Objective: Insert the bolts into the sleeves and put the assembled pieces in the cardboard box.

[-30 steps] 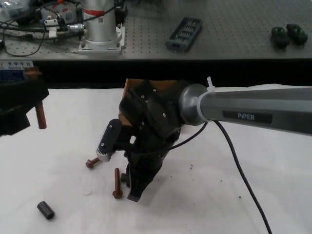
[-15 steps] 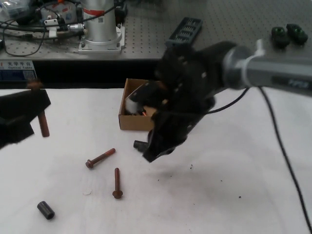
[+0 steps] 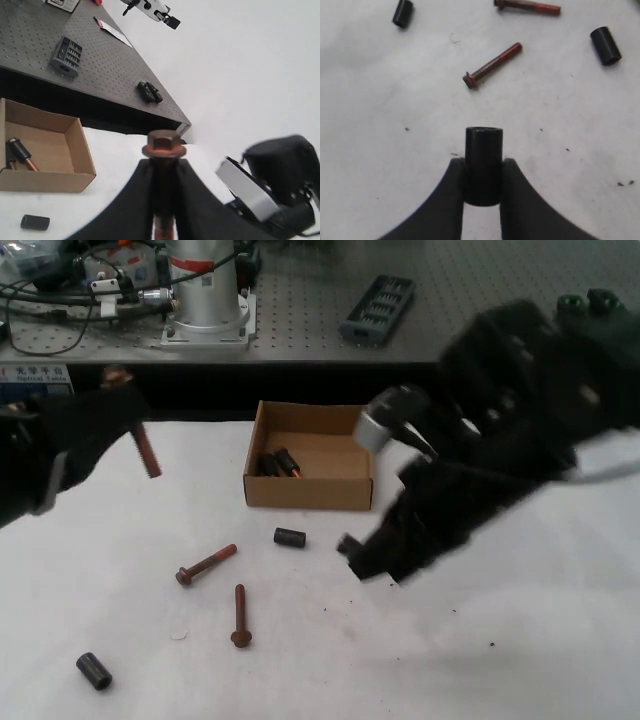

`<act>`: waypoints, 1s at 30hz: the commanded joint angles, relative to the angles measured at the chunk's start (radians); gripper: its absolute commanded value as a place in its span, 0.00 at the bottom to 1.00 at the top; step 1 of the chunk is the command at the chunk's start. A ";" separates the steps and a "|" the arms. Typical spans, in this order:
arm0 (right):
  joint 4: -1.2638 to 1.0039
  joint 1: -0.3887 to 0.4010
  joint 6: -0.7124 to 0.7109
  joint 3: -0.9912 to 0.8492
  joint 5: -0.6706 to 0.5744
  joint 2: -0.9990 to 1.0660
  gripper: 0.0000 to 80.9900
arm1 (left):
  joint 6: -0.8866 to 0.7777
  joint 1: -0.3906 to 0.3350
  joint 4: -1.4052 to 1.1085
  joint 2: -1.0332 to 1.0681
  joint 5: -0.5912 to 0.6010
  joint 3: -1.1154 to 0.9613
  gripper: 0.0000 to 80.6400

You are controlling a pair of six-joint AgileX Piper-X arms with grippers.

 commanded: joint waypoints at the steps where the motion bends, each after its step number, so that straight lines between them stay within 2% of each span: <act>1: -0.215 -0.005 0.086 0.156 -0.068 -0.123 0.02 | -0.023 -0.016 -0.052 0.019 0.001 -0.012 0.01; 6: -0.660 -0.008 0.257 0.384 -0.080 -0.276 0.02 | -0.047 -0.098 -0.068 0.089 -0.008 -0.035 0.01; 10: -0.856 -0.008 0.377 0.492 -0.080 -0.302 0.02 | -0.066 -0.182 -0.080 0.144 -0.063 -0.072 0.01; 14: -0.992 -0.008 0.462 0.577 -0.089 -0.300 0.02 | -0.068 -0.240 -0.113 0.203 -0.068 -0.125 0.01; 24: -1.287 -0.008 0.656 0.688 -0.114 -0.300 0.03 | -0.125 -0.259 -0.113 0.298 -0.068 -0.183 0.01; 30: -1.302 -0.008 0.691 0.695 -0.114 -0.298 0.04 | -0.139 -0.259 -0.218 0.333 -0.068 -0.183 0.01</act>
